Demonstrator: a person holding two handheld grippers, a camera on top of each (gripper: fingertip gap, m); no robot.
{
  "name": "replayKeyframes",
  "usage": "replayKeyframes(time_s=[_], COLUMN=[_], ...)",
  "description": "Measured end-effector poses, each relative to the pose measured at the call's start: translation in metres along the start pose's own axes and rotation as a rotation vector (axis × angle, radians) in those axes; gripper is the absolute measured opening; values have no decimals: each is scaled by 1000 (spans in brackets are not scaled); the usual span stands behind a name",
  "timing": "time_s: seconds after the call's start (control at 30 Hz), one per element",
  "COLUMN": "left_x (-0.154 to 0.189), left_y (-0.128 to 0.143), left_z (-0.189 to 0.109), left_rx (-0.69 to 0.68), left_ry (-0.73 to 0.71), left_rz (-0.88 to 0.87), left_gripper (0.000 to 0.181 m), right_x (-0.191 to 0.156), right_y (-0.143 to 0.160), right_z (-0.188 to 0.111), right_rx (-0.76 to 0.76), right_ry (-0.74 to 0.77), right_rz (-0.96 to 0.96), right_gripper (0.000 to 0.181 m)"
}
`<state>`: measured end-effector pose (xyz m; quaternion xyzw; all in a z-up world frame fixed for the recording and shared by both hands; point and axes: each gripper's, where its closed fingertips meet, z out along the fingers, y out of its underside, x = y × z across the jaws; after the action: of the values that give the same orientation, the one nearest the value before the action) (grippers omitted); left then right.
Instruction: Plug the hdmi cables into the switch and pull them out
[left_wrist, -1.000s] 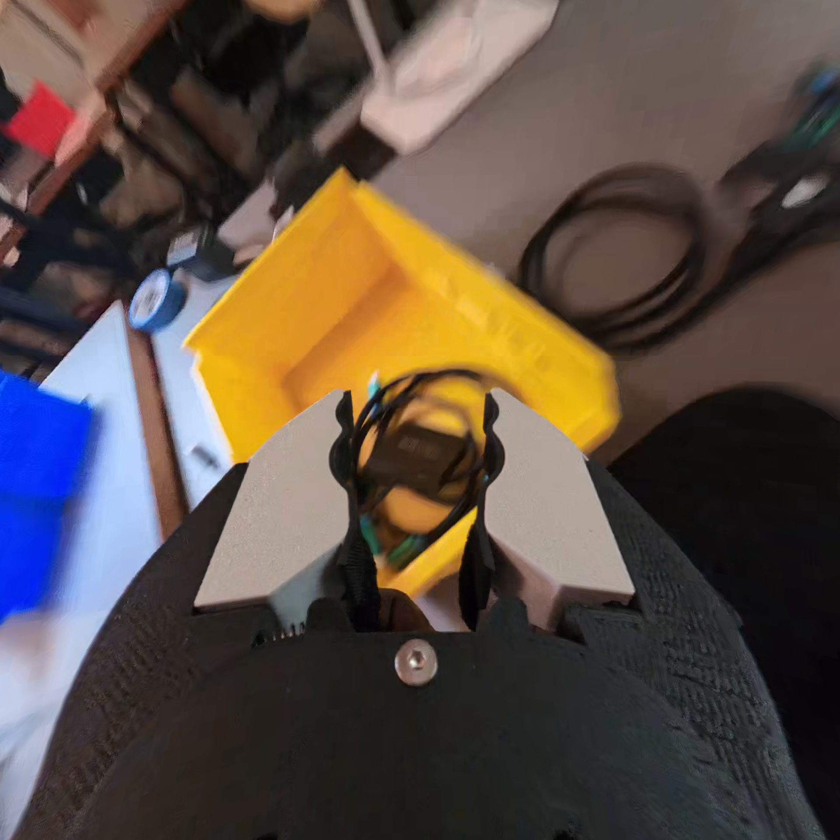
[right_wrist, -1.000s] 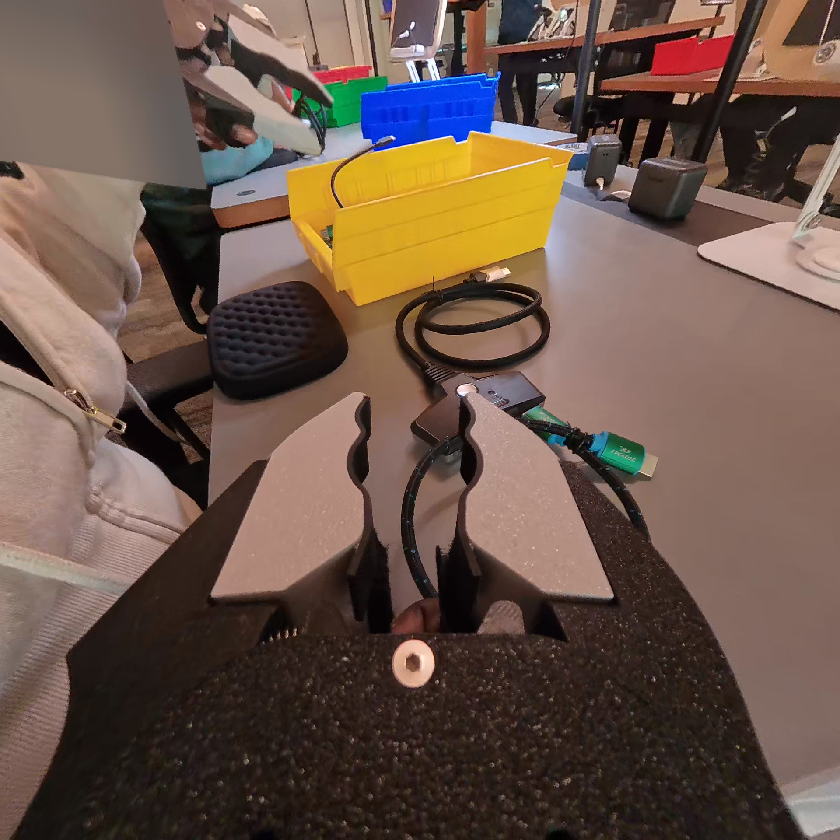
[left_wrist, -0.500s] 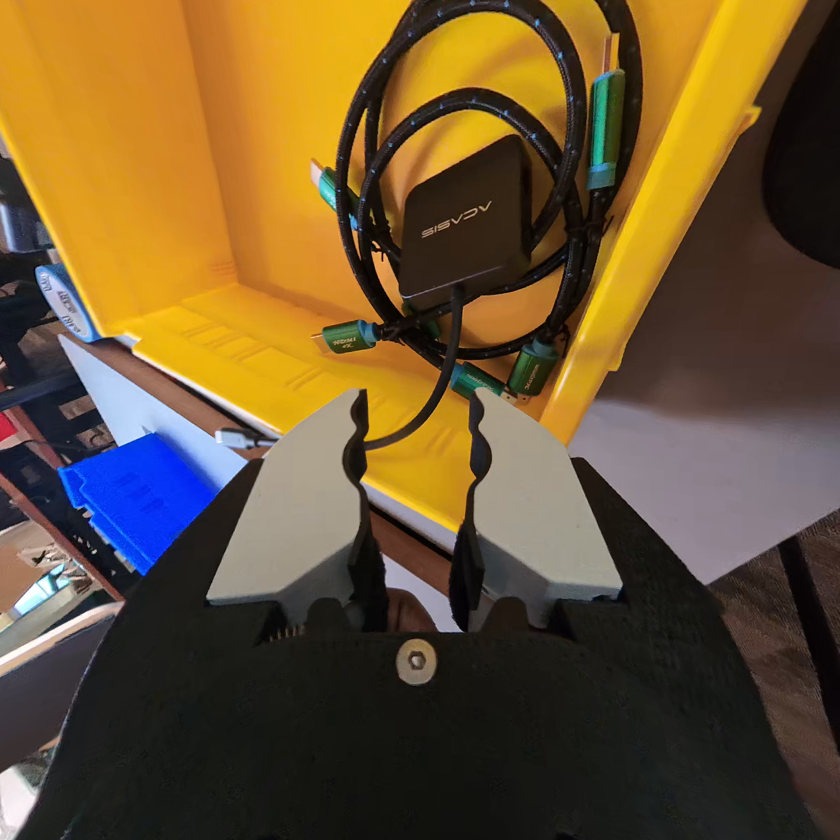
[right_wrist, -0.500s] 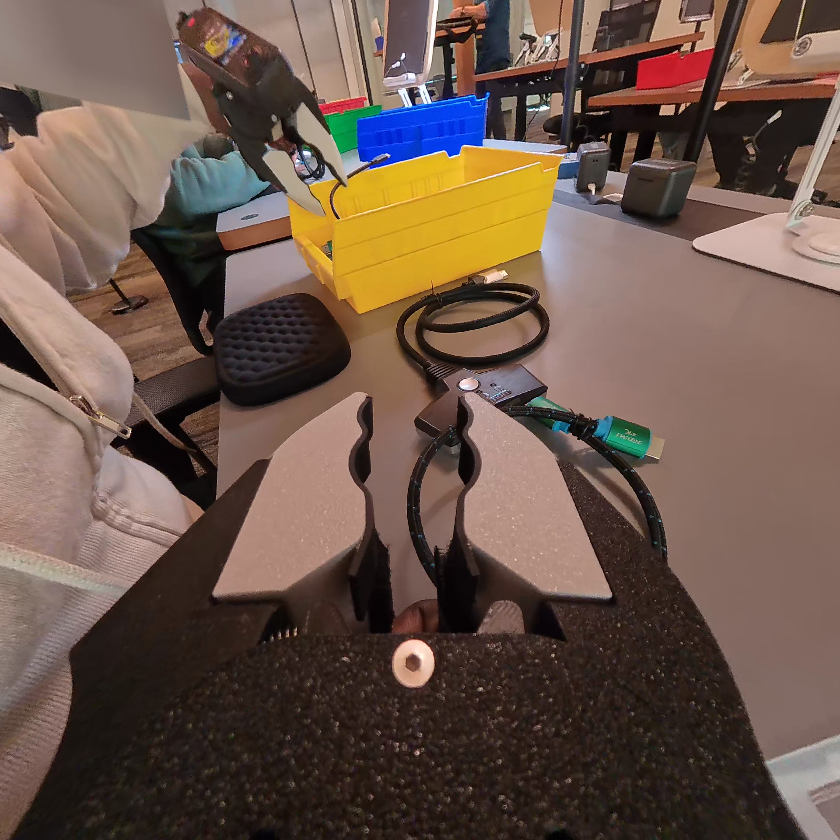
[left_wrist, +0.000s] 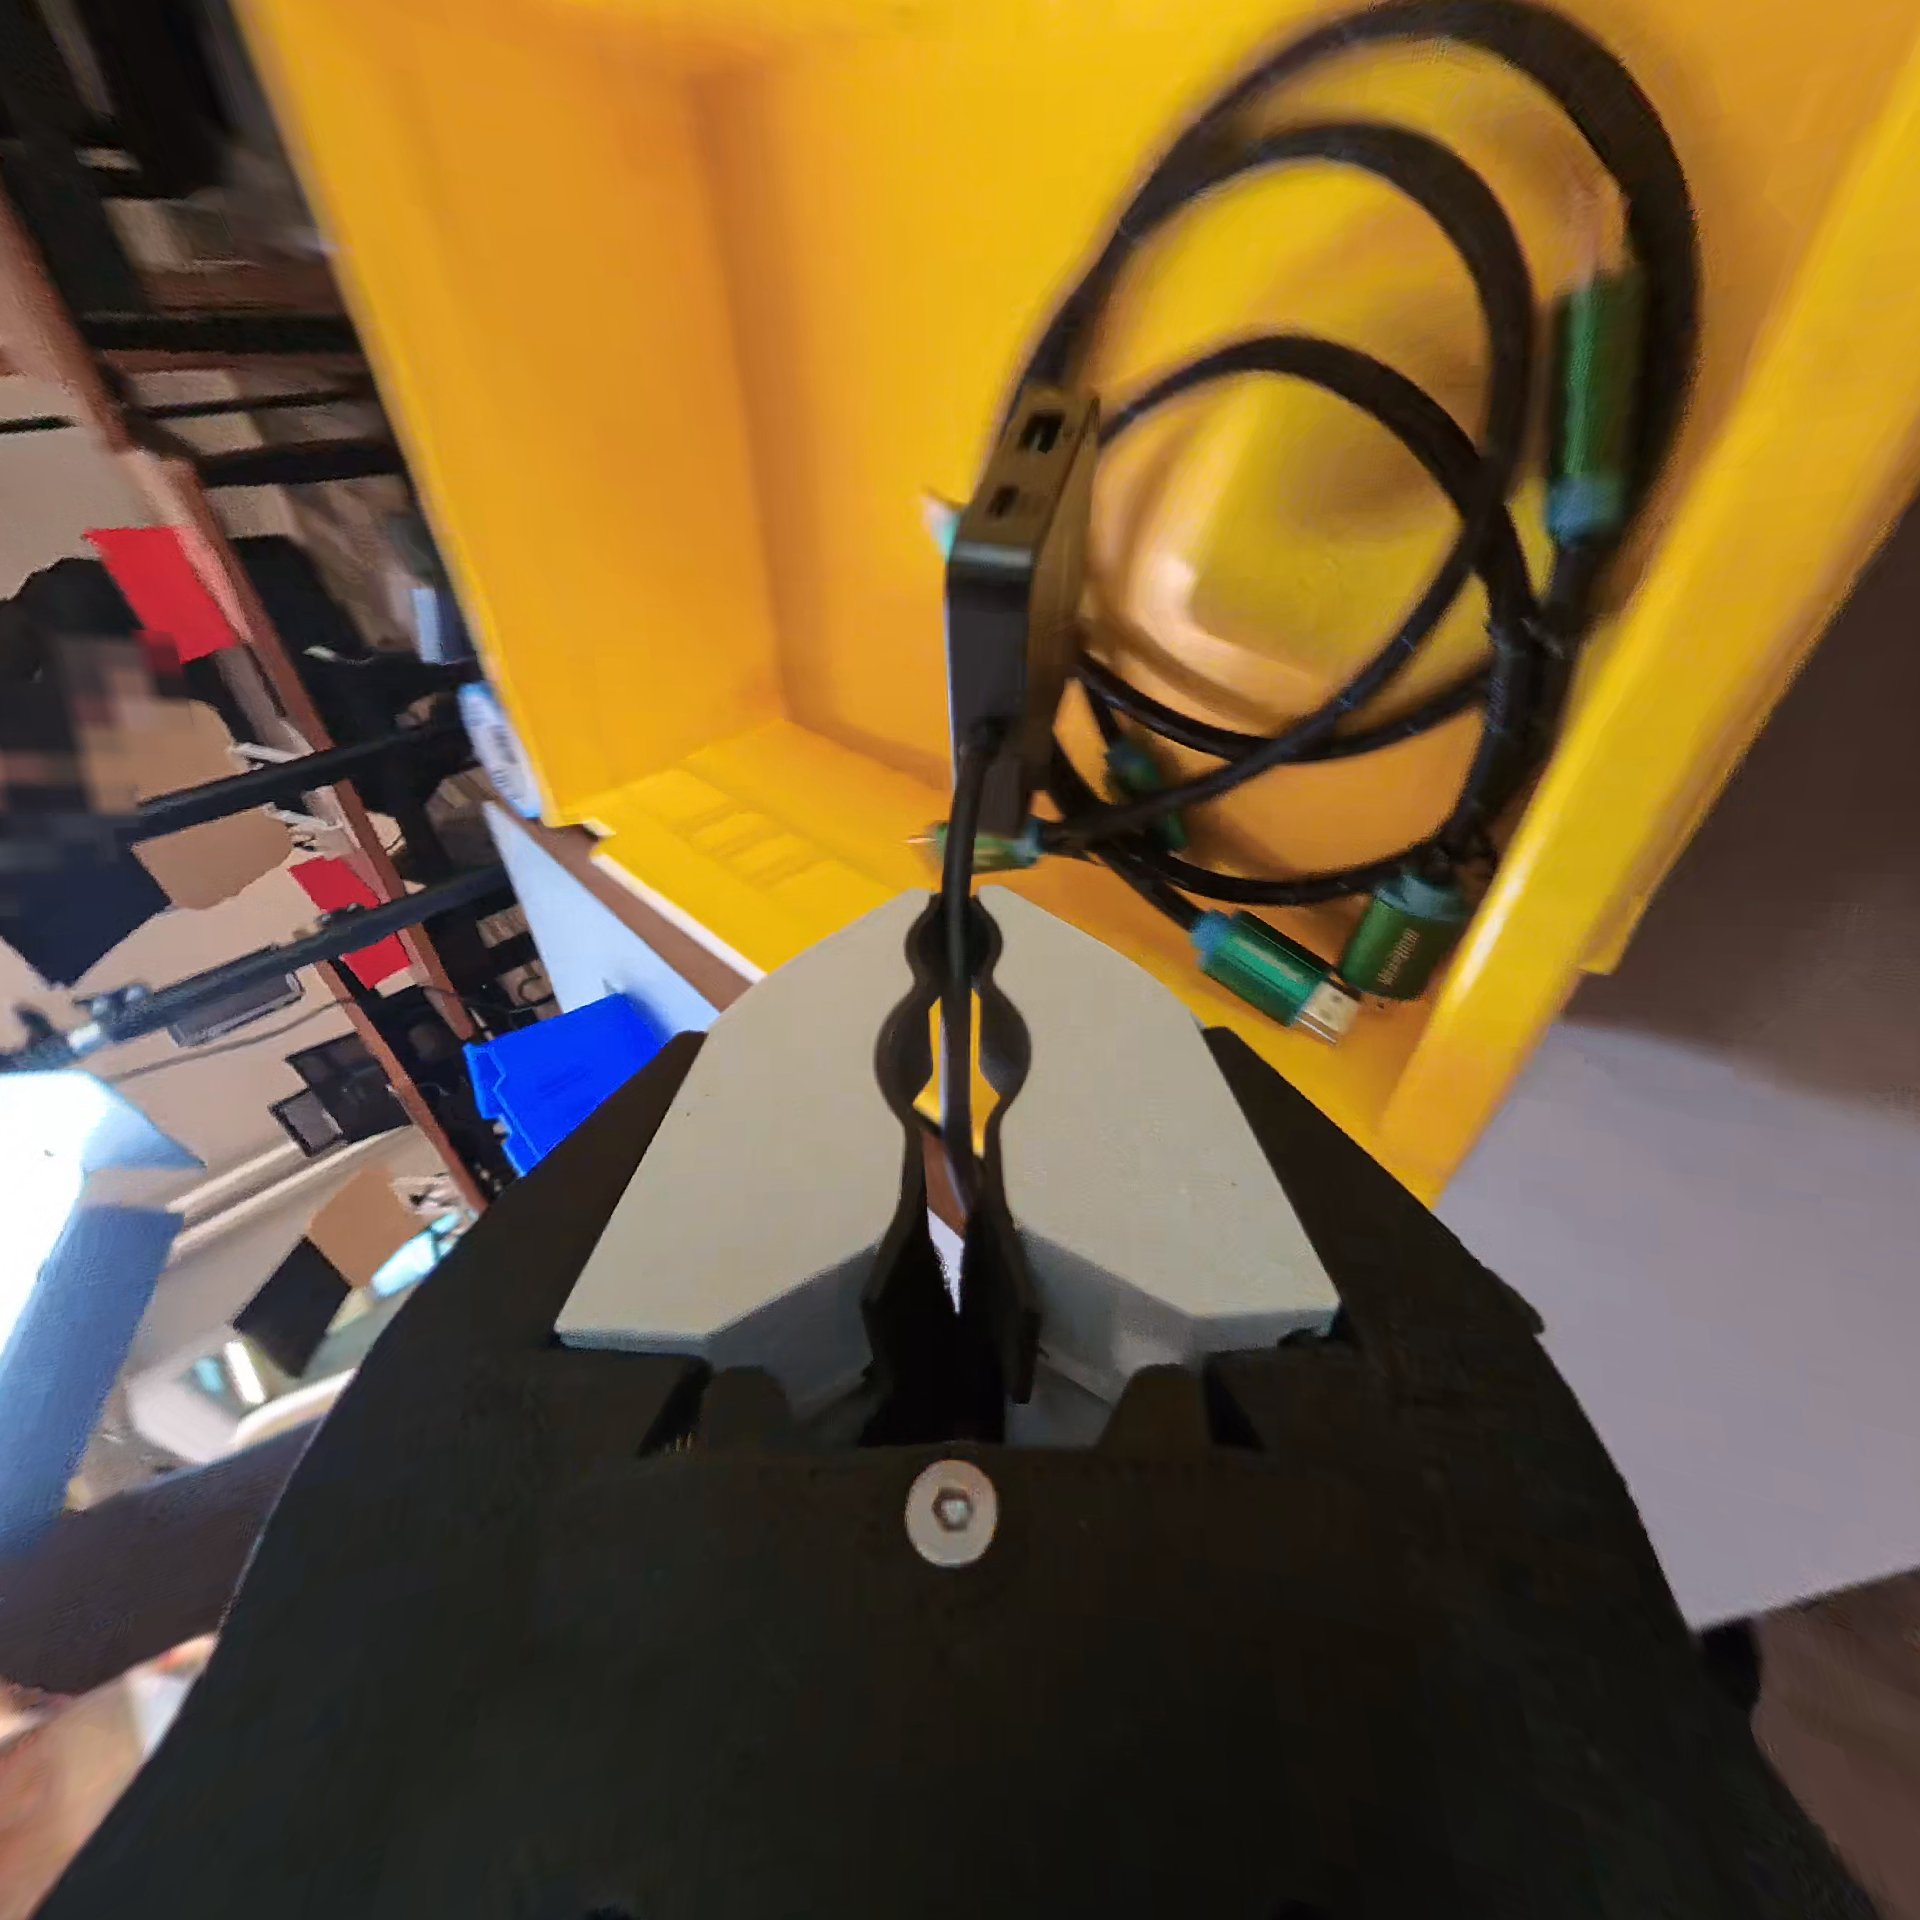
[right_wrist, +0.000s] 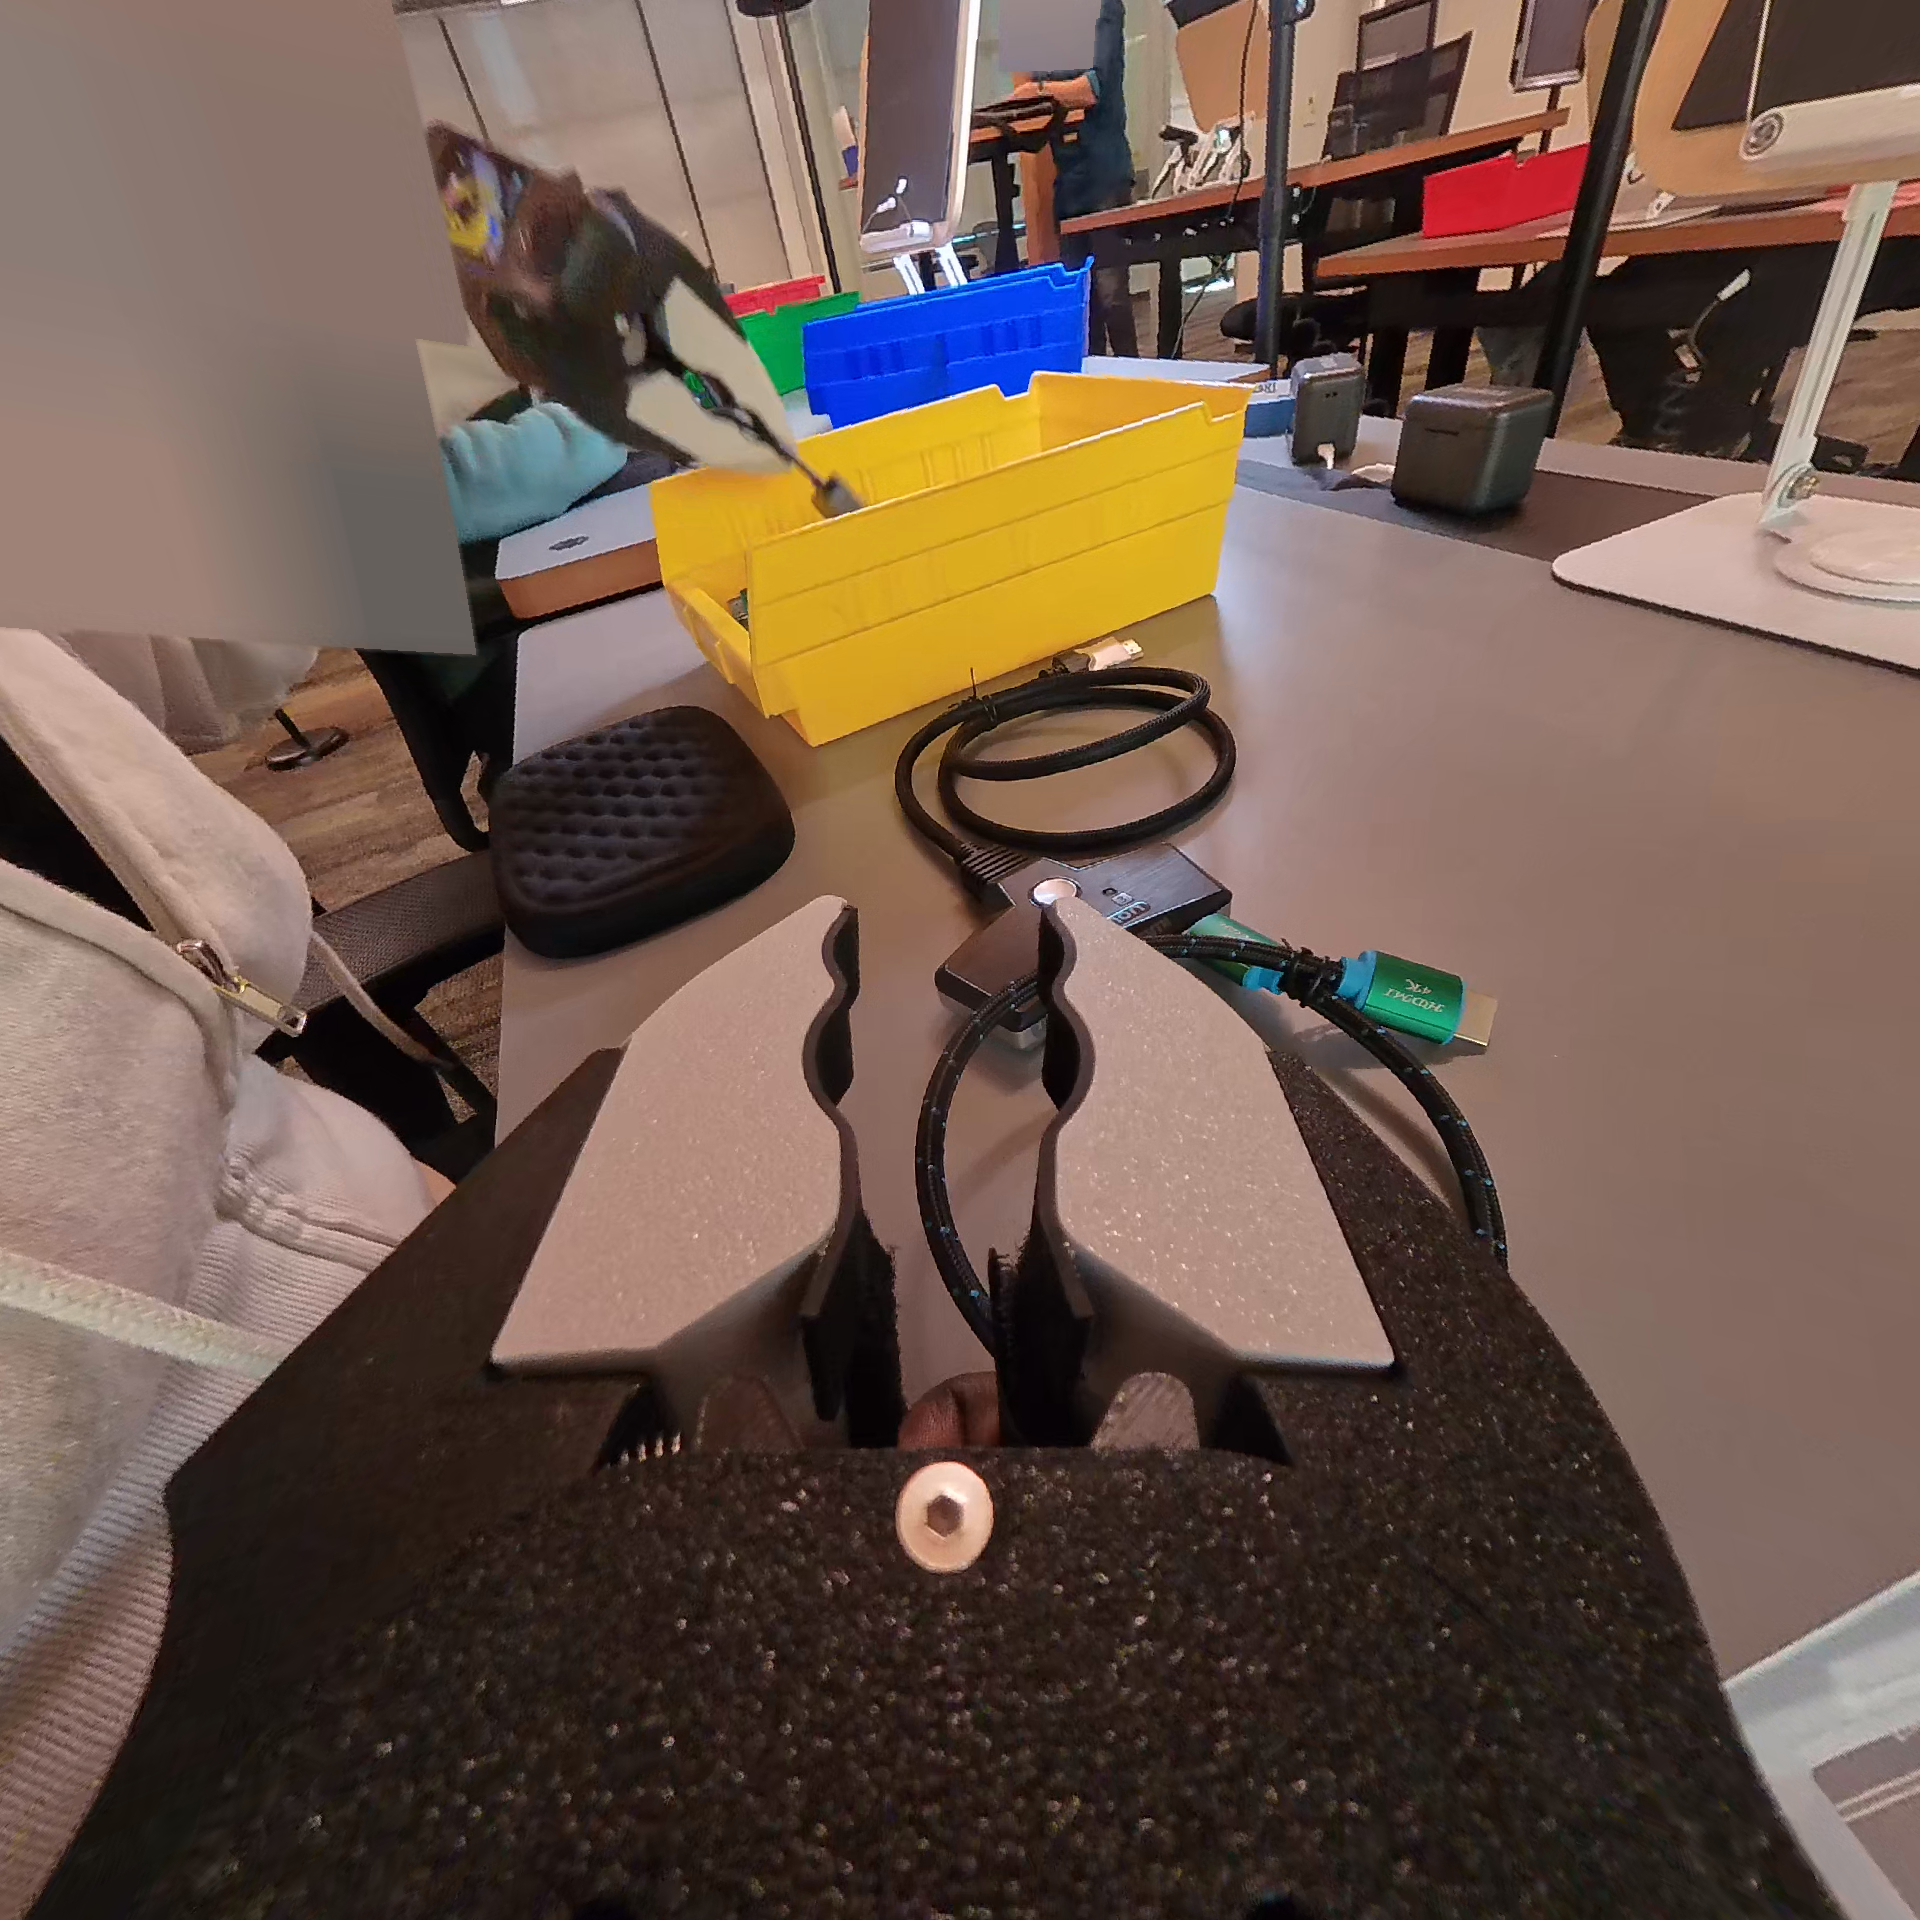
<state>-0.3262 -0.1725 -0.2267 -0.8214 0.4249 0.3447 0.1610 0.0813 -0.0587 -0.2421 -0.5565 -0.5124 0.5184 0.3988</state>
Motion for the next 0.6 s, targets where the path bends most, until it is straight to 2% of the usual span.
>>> replayKeyframes(time_s=[0.1,0.2,0.4,0.47,0.53,0.6], left_x=[-47,-70,-69,-51,-43,-39], left_y=[-12,-22,-46,-44,-41,-43], left_z=[-12,10,96,115,112,94], left_rx=[84,45,-93,-133,-120,-24], left_ry=[-112,-142,-95,4,75,132], left_rz=[-135,-134,-12,35,-2,-69], left_gripper=[3,3,3,6,33,52], right_x=[1,2,4,5,6,7], right_y=[0,-1,-6,-8,-7,-6], right_z=[1,1,-5,-8,-10,-11], right_rx=[11,13,59,70,65,67], right_ry=[-3,-3,30,39,47,52], right_rz=[16,20,15,23,22,25], right_gripper=[33,33,30,29,29,29])
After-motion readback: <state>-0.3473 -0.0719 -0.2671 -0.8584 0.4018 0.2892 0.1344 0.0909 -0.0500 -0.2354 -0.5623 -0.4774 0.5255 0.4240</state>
